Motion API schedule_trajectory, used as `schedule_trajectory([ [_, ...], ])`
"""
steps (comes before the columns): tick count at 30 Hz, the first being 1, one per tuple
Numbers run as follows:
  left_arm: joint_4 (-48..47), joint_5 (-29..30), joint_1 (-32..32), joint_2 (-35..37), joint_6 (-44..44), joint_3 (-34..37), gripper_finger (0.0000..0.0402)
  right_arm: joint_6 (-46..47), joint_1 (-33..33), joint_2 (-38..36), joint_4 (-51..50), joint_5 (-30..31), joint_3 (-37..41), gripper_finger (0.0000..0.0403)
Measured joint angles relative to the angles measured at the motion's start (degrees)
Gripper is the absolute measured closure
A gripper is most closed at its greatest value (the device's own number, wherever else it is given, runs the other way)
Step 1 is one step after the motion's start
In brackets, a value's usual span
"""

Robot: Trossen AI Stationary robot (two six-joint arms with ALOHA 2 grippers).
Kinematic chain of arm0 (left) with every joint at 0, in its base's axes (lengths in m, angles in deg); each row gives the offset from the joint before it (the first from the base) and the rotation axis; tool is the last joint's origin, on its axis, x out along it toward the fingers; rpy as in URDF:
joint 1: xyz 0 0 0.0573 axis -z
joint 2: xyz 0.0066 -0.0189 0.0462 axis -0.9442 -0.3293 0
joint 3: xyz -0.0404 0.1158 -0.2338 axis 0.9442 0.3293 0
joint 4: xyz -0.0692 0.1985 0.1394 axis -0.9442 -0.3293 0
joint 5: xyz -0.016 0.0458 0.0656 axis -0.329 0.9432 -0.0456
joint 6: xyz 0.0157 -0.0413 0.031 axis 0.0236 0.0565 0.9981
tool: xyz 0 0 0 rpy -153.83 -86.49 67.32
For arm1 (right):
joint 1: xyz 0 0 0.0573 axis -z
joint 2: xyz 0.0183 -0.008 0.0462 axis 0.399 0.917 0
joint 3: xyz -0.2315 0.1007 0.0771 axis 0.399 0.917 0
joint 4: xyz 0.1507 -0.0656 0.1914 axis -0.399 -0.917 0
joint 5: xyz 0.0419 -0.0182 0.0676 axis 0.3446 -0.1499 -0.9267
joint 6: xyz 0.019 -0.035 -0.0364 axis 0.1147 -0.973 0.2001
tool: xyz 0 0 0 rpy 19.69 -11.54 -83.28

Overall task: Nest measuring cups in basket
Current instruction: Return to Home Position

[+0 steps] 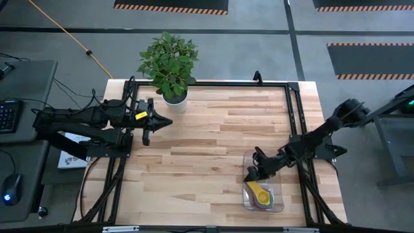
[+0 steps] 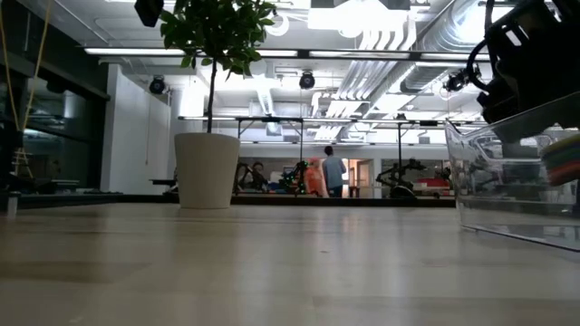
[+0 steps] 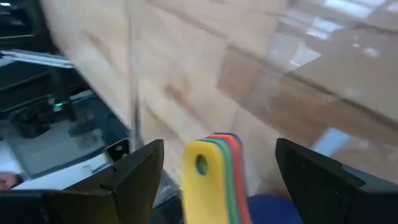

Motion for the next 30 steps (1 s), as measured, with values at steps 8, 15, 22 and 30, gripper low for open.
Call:
schedule_trajectory([
  [8,-0.15,-0.9,0.0,0.0,-1.34,0.0,0.0401,-0.85,0.01,-4.69,-11.76,4.32,-0.98,0.0102],
  [15,-0.41,-0.9,0.0,0.0,-1.46,0.0,0.0401,0.54,0.02,-7.72,-16.31,9.09,-0.98,0.0102],
  [22,-0.42,-0.53,0.0,0.02,-1.43,0.0,0.0401,-0.41,0.02,-12.4,-17.75,10.63,-0.98,0.0102],
  [30,-0.38,-1.98,0.0,0.02,-1.45,0.0,0.0401,-5.9,0.02,-22.1,-17.21,13.13,-0.98,0.0102],
])
